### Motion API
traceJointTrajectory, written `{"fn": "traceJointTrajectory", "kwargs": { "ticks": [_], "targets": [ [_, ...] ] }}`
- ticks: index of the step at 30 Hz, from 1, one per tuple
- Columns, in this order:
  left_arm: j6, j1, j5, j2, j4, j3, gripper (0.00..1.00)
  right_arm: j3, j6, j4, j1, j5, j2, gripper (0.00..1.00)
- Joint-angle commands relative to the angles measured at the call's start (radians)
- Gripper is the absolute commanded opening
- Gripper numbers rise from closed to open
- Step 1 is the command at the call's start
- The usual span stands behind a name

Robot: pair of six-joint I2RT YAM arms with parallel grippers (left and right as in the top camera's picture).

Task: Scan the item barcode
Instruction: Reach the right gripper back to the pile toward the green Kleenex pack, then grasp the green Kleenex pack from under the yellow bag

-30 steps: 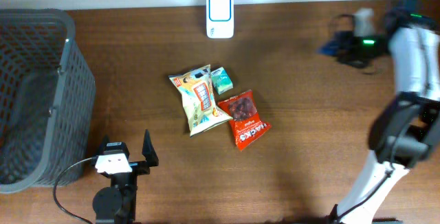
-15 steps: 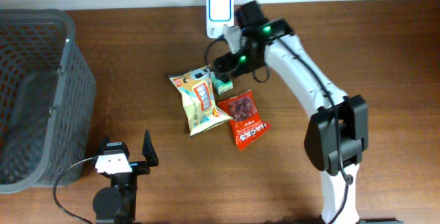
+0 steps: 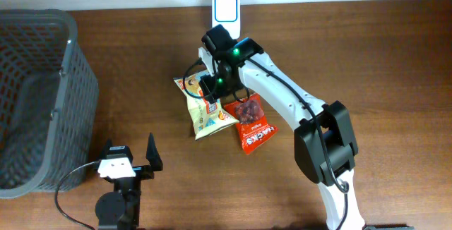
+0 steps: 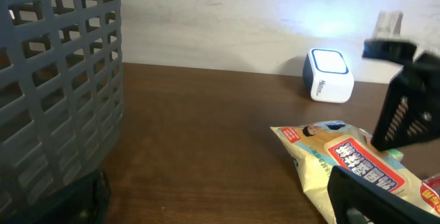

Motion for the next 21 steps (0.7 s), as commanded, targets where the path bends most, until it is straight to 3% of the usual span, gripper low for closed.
{"fn": "traceJointTrajectory", "kwargs": {
  "ticks": [1, 6, 10, 14, 16, 21],
  "targets": [
    [-0.005, -0.005, 0.000, -0.004, 0.002, -0.007, 0.99, -0.072, 0.078, 0.013, 0.003, 0.030, 0.011, 0.63],
    [-0.005, -0.005, 0.000, -0.004, 0.002, -0.007, 0.99, -0.142, 0.087, 0.053, 0.003, -0.045, 0.011, 0.56],
    [-0.005, -0.005, 0.000, -0.004, 0.002, -0.007, 0.99, -0.151, 0.111, 0.069, 0.003, -0.074, 0.011, 0.18],
    [-0.005, -0.005, 0.000, -0.004, 0.002, -0.007, 0.99, -0.098, 0.151, 0.060, -0.008, -0.075, 0.007, 0.13],
    [-0.005, -0.005, 0.000, -0.004, 0.002, -0.007, 0.99, -0.038, 0.152, 0.026, -0.019, -0.074, 0.005, 0.04],
    [-0.005, -0.005, 0.000, -0.004, 0.002, -0.007, 0.99, 0.114, 0.155, -0.090, -0.046, -0.075, 0.003, 0.04]
  ]
}}
